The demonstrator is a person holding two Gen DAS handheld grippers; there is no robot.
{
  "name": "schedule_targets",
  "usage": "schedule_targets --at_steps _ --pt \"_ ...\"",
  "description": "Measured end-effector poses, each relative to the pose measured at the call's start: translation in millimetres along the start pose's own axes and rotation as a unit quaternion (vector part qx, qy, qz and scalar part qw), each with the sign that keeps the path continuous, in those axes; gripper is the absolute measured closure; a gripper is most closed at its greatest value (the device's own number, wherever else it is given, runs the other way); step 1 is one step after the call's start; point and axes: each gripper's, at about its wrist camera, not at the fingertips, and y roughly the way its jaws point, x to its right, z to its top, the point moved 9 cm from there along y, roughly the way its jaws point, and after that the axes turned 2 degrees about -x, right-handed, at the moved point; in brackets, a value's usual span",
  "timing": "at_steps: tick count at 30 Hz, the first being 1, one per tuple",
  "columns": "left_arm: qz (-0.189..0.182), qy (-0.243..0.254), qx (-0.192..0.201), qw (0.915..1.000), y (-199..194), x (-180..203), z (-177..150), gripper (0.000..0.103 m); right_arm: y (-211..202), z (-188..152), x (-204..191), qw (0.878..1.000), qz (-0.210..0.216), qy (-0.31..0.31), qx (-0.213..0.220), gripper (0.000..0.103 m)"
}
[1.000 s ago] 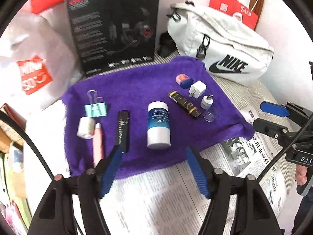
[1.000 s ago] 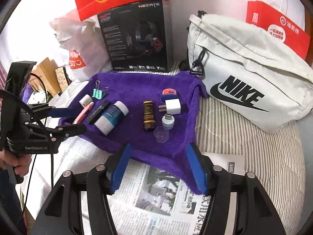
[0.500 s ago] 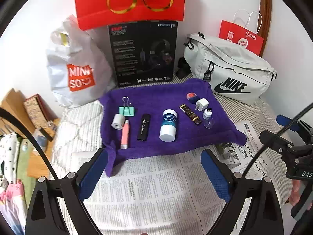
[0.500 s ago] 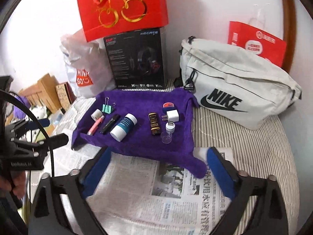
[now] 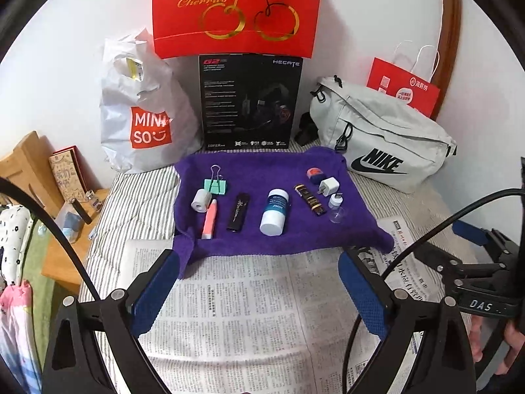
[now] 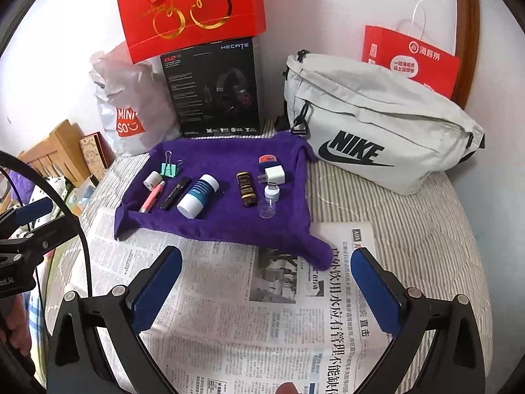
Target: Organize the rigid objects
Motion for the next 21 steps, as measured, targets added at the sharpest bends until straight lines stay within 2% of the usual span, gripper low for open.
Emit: schedule_targets --at_steps 9,21 --pt "0.013 -0.002 -0.003 0.9999 -3 -3 -4 0.005 -10 -3 1 1.000 0.001 0.006 0.004 0.001" --pt "0.006 0.000 -0.012 0.9999 -6 4 -8 0.005 -17 -4 1 1.000 0.005 0.013 0.002 0.001"
